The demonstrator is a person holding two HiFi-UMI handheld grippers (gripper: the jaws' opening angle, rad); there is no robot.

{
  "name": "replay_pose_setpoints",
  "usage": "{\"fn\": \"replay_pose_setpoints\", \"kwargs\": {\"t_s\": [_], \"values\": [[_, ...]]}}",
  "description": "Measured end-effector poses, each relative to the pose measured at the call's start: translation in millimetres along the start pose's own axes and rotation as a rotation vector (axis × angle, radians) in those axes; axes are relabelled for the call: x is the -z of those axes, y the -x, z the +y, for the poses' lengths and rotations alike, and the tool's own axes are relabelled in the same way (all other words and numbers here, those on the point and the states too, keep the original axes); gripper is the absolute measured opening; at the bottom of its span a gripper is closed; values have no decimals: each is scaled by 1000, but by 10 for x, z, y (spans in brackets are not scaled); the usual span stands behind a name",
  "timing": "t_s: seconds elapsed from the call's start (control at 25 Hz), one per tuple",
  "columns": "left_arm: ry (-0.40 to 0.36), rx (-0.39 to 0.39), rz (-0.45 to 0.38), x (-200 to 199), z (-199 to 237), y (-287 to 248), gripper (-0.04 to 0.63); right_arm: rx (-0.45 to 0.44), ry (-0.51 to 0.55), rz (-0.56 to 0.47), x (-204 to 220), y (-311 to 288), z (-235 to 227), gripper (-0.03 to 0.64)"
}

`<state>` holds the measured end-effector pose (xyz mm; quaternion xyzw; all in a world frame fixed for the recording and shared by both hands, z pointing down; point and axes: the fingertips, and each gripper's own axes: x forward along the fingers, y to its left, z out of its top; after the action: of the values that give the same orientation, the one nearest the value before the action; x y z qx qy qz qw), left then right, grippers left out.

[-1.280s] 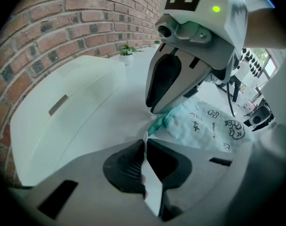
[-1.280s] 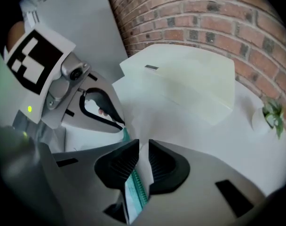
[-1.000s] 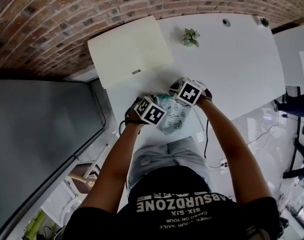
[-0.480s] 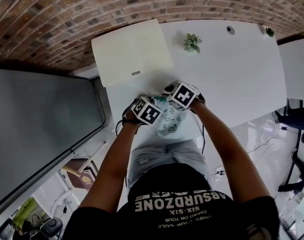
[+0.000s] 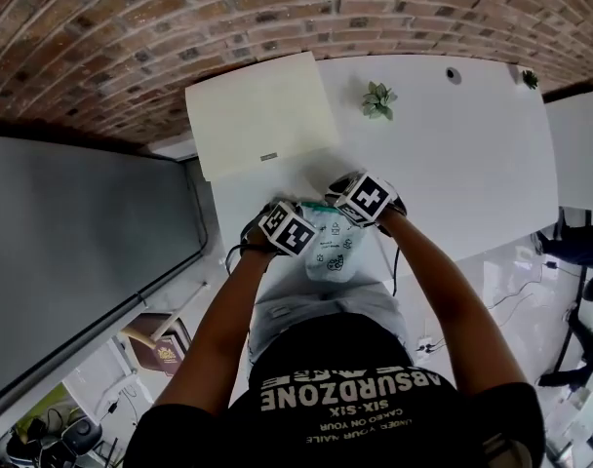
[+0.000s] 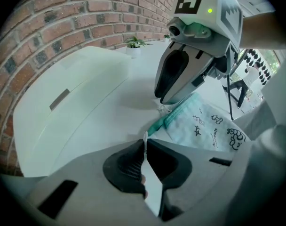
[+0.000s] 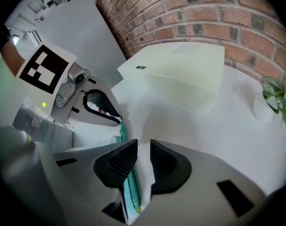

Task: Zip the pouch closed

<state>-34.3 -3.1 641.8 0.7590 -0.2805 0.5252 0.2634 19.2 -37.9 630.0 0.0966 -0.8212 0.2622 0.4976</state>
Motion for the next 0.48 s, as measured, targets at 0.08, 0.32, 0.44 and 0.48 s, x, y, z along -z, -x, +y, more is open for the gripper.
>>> {"fn": "replay_pose_setpoints", "kwargs": {"t_s": [0.08, 0.32, 0.44, 0.48], "values": [[-5, 4, 3, -2, 2, -1, 23, -12, 36, 5, 16, 36, -15, 78], [1, 10, -6, -15, 9, 4, 23, -16, 417, 23, -85, 145, 90, 78], [2, 16, -4, -12, 13, 5, 23, -4, 694, 112, -40, 97, 150, 83], [2, 18, -3, -12, 12, 6, 23, -3, 770, 148, -9, 78, 160, 84]]}}
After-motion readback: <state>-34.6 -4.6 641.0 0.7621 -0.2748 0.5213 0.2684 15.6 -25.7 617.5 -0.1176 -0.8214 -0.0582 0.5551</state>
